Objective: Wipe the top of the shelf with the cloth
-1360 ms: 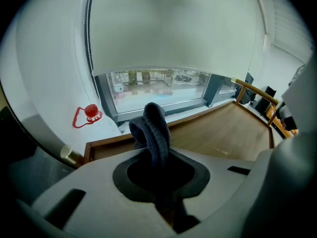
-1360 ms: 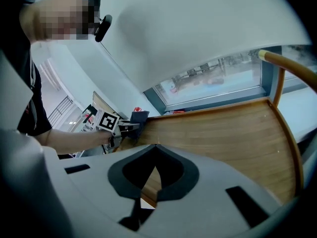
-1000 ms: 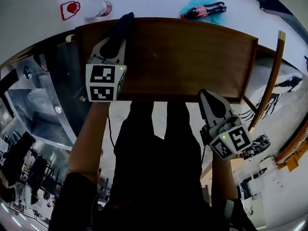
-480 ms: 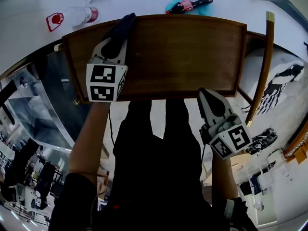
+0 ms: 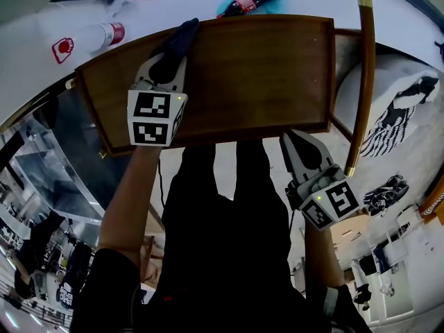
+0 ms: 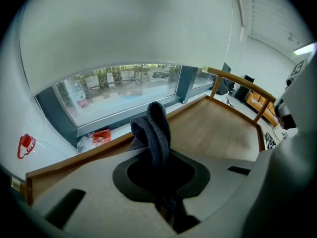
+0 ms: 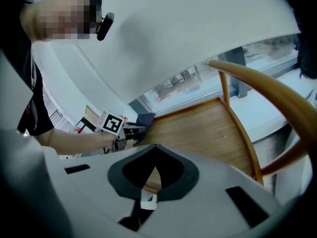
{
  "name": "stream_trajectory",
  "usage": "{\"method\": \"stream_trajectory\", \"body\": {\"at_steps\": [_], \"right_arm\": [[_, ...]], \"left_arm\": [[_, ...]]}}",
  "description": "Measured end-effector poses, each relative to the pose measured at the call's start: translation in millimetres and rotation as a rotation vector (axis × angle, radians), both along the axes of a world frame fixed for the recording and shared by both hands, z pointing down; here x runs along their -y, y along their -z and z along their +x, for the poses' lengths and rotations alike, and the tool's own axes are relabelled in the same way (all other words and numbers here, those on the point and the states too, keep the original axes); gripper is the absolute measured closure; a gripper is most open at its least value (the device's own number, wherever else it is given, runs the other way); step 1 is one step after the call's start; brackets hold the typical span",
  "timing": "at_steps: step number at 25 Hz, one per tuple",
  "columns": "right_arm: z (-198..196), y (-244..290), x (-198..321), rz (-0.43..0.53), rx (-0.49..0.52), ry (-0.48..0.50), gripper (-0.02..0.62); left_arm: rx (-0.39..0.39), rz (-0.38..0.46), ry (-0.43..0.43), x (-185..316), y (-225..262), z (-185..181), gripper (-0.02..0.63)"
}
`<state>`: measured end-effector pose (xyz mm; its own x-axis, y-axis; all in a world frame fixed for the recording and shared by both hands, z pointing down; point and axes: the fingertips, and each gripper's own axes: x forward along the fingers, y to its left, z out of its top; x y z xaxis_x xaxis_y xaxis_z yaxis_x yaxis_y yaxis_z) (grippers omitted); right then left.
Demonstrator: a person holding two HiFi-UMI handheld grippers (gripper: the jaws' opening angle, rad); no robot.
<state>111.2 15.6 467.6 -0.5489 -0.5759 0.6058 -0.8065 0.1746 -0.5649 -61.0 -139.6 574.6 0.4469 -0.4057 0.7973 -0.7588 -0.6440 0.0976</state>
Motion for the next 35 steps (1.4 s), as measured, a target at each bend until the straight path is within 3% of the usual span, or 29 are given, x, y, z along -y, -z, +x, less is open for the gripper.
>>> {"method": "stream_trajectory", "body": {"at_steps": [8, 35], "right_arm": [[16, 4, -12, 0.011, 0.051, -0.044, 0.591], [70, 13, -46, 0.033, 0.080, -0.112, 0.591]], "left_arm": [[-0.012, -0.003, -0.065, -2, 0, 53, 0.549], [-0.065, -0.005, -0.266, -15, -2, 207, 0.549]]}}
